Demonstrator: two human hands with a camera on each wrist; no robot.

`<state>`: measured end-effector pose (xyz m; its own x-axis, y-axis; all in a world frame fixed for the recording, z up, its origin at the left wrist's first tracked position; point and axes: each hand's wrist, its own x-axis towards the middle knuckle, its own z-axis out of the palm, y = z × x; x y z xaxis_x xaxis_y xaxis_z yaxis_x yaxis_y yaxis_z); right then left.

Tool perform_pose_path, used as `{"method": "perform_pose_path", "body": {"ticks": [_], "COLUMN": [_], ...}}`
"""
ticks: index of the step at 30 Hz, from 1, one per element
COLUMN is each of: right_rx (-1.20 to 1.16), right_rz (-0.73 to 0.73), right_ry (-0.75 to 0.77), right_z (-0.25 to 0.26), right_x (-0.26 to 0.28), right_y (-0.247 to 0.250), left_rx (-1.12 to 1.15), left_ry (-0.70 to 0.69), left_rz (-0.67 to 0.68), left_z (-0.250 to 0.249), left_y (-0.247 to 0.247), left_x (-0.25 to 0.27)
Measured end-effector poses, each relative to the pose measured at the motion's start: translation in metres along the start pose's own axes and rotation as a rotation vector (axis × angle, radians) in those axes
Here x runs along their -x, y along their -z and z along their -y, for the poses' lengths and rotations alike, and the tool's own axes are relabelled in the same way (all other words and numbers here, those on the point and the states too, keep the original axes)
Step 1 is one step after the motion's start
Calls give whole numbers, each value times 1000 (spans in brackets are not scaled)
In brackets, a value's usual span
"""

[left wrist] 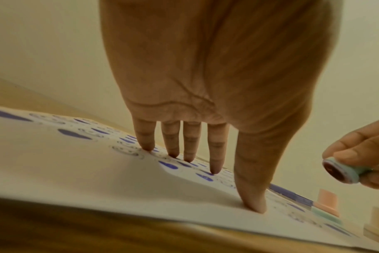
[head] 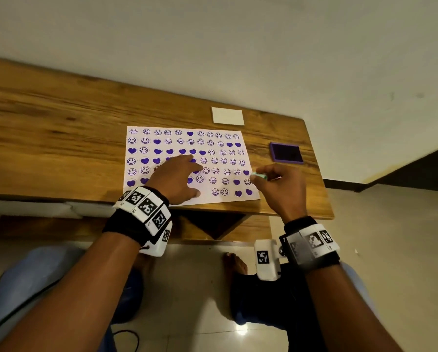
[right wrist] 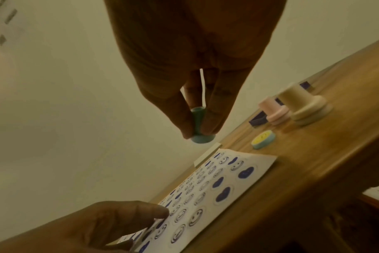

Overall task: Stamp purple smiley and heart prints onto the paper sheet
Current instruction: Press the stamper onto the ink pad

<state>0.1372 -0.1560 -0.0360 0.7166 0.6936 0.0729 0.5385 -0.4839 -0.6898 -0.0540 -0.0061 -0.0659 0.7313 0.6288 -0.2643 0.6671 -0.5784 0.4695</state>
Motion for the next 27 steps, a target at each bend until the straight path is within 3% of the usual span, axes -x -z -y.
{"method": "perform_pose_path", "body": {"ticks": [16,27], "right_rx": [-192,-174], "right_rz": [-106,-118], "right_ry": [2,-61], "right_z": [-18,-33], "right_x": [-15,-26], "right_y": [29,52], "left_rx": [81,142], "left_ry": [-14,-84], "left_rz": [-46,-199], "left_z": [5,-2], "left_y": [-4,-10], "left_x": [-6,-7]}}
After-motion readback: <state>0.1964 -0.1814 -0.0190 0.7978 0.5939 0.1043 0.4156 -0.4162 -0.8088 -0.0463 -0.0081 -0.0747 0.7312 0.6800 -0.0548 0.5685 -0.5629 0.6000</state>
